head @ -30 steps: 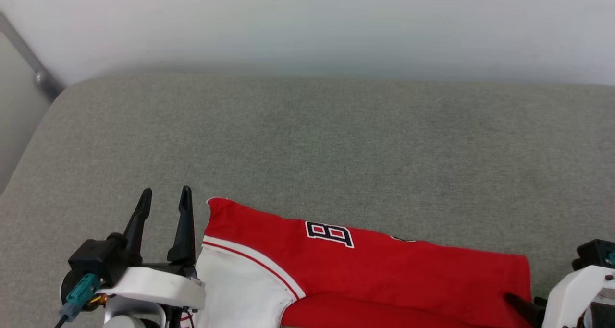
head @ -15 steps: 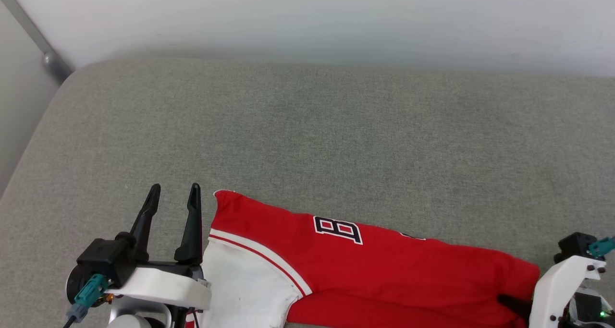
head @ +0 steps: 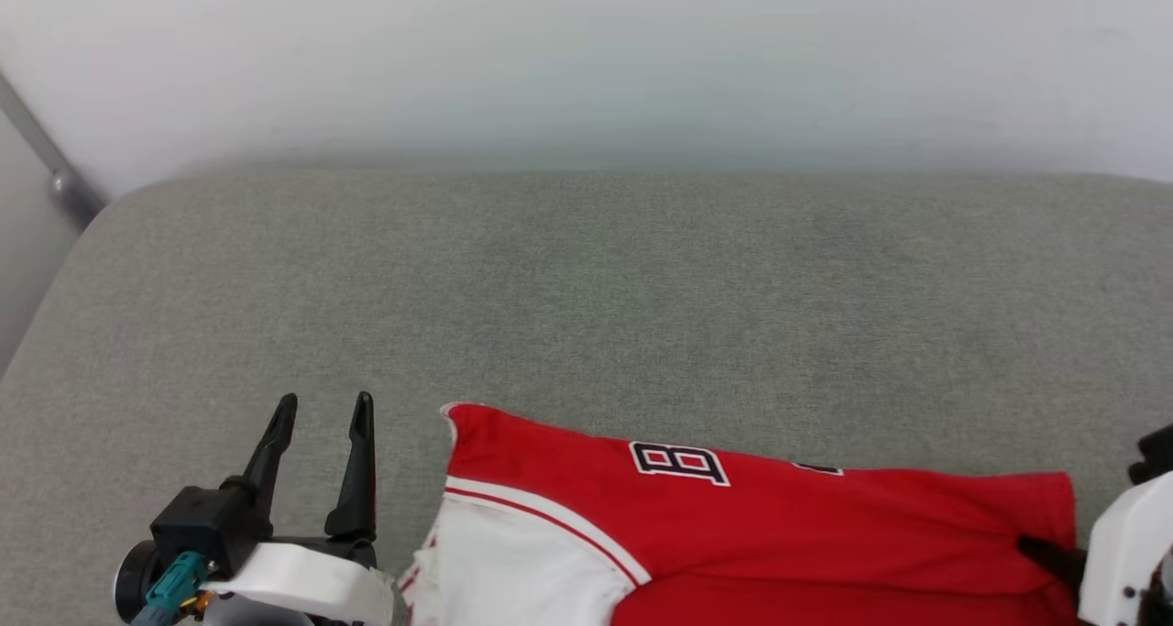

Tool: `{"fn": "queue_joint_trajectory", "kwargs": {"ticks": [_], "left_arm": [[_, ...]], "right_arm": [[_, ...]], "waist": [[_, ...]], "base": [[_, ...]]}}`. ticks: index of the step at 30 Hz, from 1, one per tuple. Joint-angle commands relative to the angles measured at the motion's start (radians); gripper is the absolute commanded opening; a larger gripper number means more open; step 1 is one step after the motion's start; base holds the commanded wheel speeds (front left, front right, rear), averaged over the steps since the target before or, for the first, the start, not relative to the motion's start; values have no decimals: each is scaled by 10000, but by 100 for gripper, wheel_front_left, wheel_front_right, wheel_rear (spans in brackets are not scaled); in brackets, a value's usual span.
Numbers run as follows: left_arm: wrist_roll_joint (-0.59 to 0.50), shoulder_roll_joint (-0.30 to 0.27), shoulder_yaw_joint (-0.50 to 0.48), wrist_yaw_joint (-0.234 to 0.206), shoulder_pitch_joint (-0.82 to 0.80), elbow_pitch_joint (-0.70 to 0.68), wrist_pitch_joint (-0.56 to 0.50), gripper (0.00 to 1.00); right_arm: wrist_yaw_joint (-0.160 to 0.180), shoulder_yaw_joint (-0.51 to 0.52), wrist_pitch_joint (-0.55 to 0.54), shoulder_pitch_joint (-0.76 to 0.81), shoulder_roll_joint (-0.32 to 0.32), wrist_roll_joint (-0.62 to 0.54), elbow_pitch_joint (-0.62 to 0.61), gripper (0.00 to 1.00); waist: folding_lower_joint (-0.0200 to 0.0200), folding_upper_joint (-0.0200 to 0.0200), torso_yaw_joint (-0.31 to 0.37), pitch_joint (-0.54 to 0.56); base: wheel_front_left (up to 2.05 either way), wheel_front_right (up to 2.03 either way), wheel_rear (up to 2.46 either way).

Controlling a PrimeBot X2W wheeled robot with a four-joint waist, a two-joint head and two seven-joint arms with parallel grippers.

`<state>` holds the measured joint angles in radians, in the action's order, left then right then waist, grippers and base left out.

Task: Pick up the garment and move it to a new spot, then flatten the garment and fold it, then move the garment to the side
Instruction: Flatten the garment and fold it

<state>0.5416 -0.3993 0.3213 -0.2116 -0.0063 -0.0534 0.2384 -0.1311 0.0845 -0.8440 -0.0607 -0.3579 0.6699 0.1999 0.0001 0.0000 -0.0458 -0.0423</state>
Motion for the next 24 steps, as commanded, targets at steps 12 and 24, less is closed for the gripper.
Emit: {"fn": "queue_joint_trajectory", "kwargs": {"ticks": [12,24], "left_arm": [[-155,-157,97,-228,106,-335,-207,100],[-129,-133,228,-100,-255,-268,-223,100]], "right_arm": [[6,3258,-1515,-526,469,-490,-291,0],[4,2949,-4541,-1129,3101,2914,-473,0]], "waist": [[-1,0,552,-74],[-1,0,339,-268]], "base": [[0,0,0],[0,0,0]]}}
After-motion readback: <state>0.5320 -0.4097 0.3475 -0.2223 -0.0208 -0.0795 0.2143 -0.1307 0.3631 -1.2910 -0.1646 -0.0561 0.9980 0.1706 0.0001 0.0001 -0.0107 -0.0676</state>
